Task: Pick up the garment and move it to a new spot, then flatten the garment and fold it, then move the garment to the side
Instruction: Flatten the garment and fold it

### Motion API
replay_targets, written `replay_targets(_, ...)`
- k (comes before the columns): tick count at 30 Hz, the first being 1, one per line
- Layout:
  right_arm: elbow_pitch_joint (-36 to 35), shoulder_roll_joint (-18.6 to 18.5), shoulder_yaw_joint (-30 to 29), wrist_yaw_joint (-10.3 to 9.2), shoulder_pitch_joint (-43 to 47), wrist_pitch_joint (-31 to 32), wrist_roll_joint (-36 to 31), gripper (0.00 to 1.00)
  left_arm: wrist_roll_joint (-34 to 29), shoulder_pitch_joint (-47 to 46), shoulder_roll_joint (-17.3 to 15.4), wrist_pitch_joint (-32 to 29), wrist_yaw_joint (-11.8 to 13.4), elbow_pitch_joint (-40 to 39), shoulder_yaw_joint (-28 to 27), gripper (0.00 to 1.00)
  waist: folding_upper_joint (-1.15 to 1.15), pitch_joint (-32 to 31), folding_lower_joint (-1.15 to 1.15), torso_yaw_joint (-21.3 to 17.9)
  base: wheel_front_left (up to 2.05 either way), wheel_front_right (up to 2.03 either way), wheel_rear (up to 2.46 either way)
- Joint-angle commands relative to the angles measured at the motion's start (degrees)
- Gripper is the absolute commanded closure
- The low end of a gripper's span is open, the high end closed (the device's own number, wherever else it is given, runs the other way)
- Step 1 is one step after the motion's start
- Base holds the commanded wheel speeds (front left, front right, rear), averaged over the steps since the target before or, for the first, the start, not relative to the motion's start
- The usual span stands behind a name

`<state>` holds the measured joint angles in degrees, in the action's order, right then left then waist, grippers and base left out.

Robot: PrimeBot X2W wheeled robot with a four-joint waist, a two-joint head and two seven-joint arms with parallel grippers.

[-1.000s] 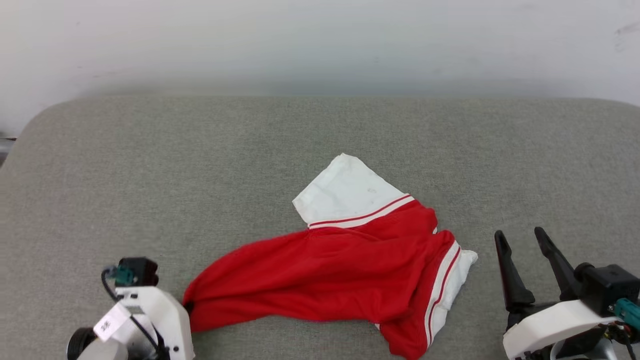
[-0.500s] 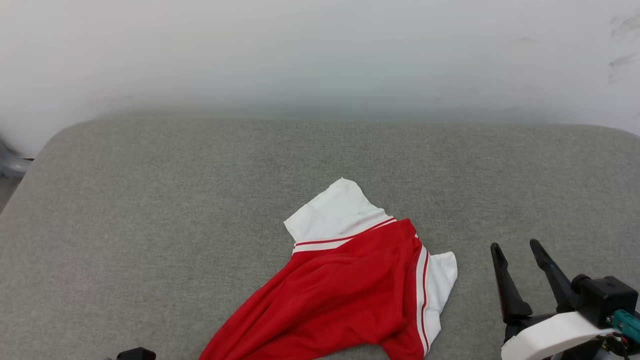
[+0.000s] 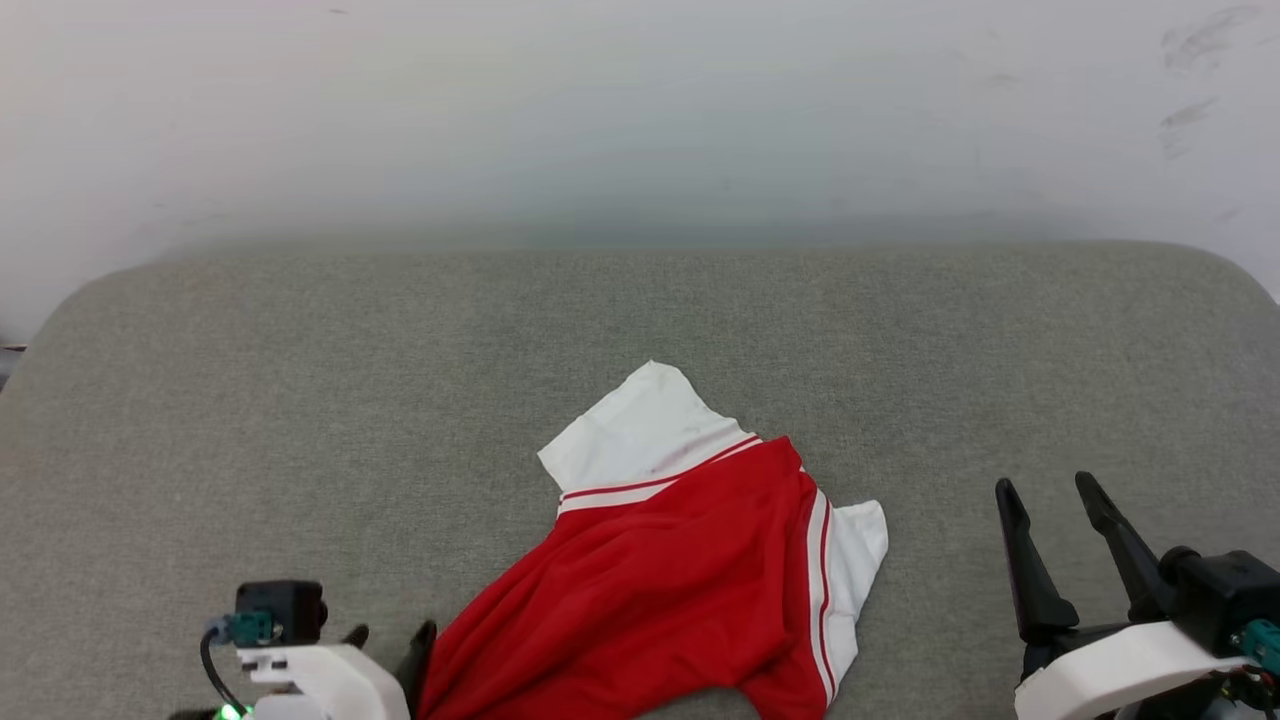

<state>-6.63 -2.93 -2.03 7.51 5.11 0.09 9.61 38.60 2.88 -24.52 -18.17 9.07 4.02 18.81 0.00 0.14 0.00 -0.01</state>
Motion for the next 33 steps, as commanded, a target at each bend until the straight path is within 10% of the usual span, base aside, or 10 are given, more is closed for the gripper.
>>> replay_targets(1,-0.53,0.08,-0.28,-0.04,0.05,0.01,-0.24,0.00,-1.27,-2.44,0.48,2.15,0.21,-1.06,-0.20,0.00,0.00,0.70,0.00,-0.59,0.00,0.00,0.00)
replay_targets(15,-1.54,0.09,0.36,-0.04,-5.84,-0.91,0.09,0.00,-6.38,-21.57,5.95,9.59,-2.38,3.52,2.48,0.00,0.00,9.62,0.00,-5.65,0.00,0.00,0.00)
replay_targets(33,4.67,0.10,2.71,-0.04,-11.89,-6.26,2.89,0.00,-5.58,-38.59,1.09,-19.25,-10.96,24.59,11.41,0.00,0.00,18.83,0.00,-11.25,0.00,0.00,0.00)
